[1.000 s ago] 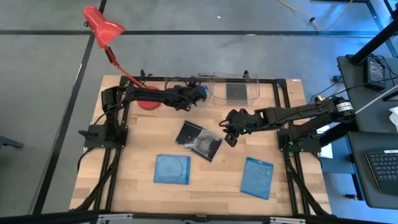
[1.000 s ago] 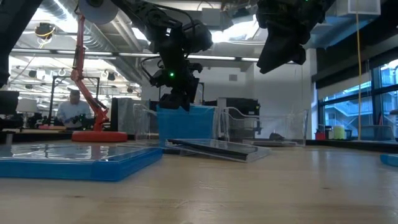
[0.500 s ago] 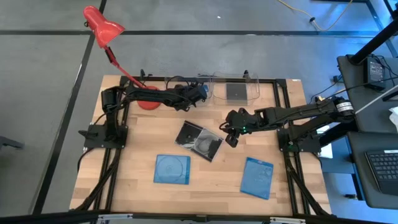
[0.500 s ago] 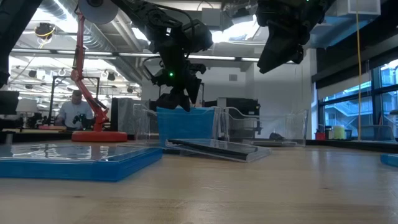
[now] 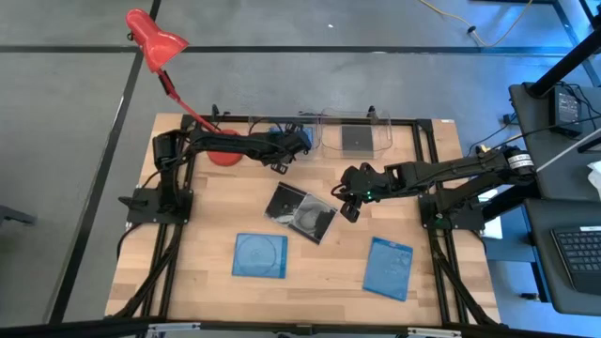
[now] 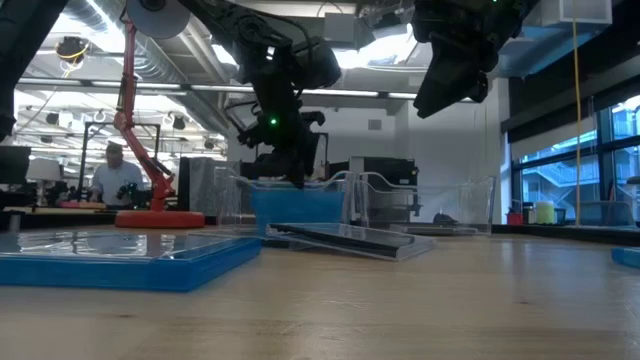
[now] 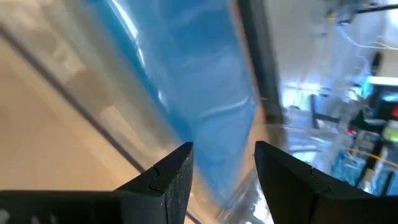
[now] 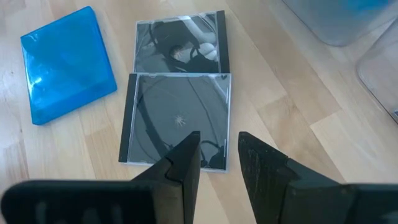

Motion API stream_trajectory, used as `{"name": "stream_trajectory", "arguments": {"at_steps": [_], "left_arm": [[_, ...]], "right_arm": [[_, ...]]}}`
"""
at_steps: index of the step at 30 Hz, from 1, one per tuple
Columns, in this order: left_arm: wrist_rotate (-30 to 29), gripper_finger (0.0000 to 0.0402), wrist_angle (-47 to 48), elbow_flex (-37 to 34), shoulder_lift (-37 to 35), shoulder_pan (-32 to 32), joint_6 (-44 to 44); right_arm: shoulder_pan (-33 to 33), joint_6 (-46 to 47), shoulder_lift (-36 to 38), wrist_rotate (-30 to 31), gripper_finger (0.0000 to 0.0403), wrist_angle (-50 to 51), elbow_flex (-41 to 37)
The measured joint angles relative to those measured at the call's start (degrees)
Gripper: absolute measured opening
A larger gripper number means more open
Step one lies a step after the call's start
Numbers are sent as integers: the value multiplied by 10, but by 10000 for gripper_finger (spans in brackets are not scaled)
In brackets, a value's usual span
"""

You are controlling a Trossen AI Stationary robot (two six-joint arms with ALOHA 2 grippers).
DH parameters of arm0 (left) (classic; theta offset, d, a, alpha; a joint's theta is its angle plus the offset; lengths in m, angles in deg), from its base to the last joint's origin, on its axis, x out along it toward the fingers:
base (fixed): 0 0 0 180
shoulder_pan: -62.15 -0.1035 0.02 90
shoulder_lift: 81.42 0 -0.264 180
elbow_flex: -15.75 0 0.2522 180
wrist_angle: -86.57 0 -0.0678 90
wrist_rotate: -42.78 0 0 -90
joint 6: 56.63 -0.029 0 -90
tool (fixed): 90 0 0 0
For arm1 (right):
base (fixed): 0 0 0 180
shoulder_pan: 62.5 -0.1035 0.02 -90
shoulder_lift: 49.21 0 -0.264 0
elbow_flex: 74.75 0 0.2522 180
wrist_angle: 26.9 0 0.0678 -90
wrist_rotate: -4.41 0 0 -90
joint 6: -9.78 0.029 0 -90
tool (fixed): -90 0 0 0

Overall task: Pick & place jewel cases by type
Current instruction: Put the center blue cd case into the left transparent bin, then put the right black cd case into the right transparent bin

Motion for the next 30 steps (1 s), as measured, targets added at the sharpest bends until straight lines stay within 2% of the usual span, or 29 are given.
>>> {"name": "stream_trajectory", "arguments": {"at_steps": [4,9,14,19,23,30], "left_arm": [[47,169,26,2,-2,-8,38],[58,169,31,6,-4,-9,37],[59,169,62,56,-5,-9,-37],[18,169,135,136,-6,1,-141],[-4,169,161,197,-6,18,-280],[-5,169,161,256,-7,84,-657]], "right_arm": [[0,0,0,0,113,0,0],[0,0,0,0,113,0,0],[0,0,0,1,113,-1,0],[0,0,0,1,113,-2,0],[0,0,0,1,113,-6,0],[0,0,0,1,113,-6,0]]}}
